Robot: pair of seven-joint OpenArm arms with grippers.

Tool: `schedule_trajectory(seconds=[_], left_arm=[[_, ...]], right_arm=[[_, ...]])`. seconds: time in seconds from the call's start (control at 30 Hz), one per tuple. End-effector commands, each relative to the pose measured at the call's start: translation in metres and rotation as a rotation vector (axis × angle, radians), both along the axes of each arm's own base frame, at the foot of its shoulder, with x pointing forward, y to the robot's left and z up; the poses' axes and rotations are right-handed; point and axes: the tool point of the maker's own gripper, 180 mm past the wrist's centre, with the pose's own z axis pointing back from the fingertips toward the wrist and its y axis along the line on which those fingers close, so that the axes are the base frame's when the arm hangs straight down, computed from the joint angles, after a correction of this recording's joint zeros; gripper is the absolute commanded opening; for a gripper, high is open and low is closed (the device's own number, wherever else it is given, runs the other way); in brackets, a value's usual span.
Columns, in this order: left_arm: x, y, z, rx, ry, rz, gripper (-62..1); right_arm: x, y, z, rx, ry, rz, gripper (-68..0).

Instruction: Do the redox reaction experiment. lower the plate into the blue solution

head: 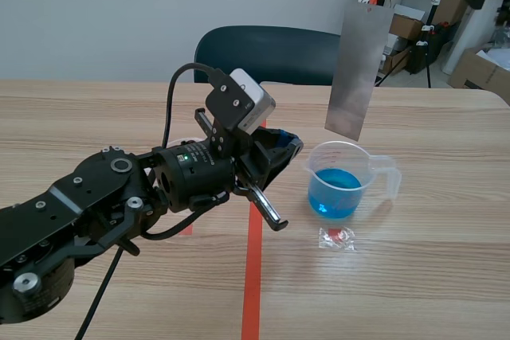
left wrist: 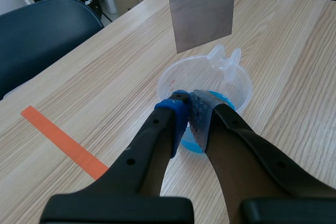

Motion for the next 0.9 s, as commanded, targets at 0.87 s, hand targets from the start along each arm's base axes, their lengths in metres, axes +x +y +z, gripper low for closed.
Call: schedule_trajectory(seconds=[0.87], left_arm=[[-0.0009, -0.0005, 0.0128, -0.056, -0.029, 0.001, -56.9]], right_arm=[[0.0005, 0.0018, 0.0135, 0.025, -0.031, 0.007, -67.1]])
